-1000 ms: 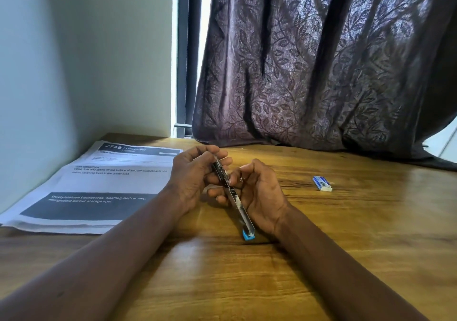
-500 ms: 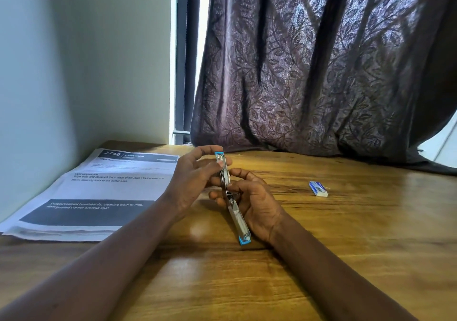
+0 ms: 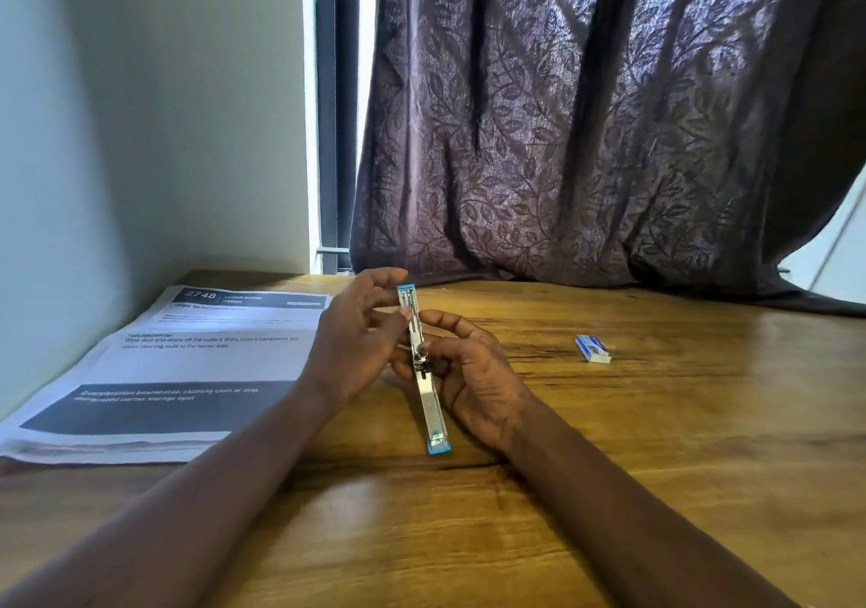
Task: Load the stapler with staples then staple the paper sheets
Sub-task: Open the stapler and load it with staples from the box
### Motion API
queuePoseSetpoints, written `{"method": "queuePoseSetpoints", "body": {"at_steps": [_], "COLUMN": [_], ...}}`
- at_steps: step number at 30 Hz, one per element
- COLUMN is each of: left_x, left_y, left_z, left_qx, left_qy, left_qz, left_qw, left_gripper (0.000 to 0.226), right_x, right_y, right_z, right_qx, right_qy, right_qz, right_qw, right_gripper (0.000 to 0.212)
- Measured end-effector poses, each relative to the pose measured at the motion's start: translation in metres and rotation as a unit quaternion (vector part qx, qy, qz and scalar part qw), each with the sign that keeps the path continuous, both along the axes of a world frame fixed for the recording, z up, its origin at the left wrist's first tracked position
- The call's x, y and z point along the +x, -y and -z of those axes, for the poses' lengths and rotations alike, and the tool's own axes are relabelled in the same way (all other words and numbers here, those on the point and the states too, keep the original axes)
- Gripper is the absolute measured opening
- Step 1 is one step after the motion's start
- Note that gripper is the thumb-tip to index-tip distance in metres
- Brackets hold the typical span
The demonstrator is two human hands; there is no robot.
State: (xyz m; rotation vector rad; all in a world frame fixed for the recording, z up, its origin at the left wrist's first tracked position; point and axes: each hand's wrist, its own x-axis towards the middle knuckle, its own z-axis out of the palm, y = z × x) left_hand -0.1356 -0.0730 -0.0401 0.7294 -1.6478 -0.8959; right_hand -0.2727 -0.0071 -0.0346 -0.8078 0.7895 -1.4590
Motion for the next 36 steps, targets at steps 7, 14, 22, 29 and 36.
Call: {"method": "queuePoseSetpoints", "body": {"at_steps": [7,14,22,29,36], "left_x": [0.007,0.010,0.015,0.008,0.003], "left_y": [0.002,0.000,0.004,0.000,-0.002], "left_z": [0.001,-0.005,-0.009,0.002,0.004], "left_qx": [-0.244,-0.297,-0.330,-0.204,-0.113], "left_qy": [0.186,0.256,0.343,0.245,0.169], "left_qz": [-0.094,-0.116,-0.115,-0.059,-0.007], "left_qw": [0.947,0.913,0.872,0.946,0.979], "left_gripper": [0.051,0.027,0.025,0.014,0.011], "right_x": [-0.005,-0.007,-0.008,-0.008,-0.011], "right_y": [0.004,0.006,0.005,0.009,0.016], "right_z": [0.001,0.002,0.008,0.018,0.018], "right_qx": [-0.023,-0.045,-0.073,-0.070,-0.050], "right_qy": [0.014,0.016,-0.144,-0.187,-0.162], "right_qz": [0.066,0.089,0.137,0.150,0.159], "right_qw": [0.997,0.995,0.977,0.968,0.973], "right_gripper": [0.031,0.033,0.034,0.038,0.032]}}
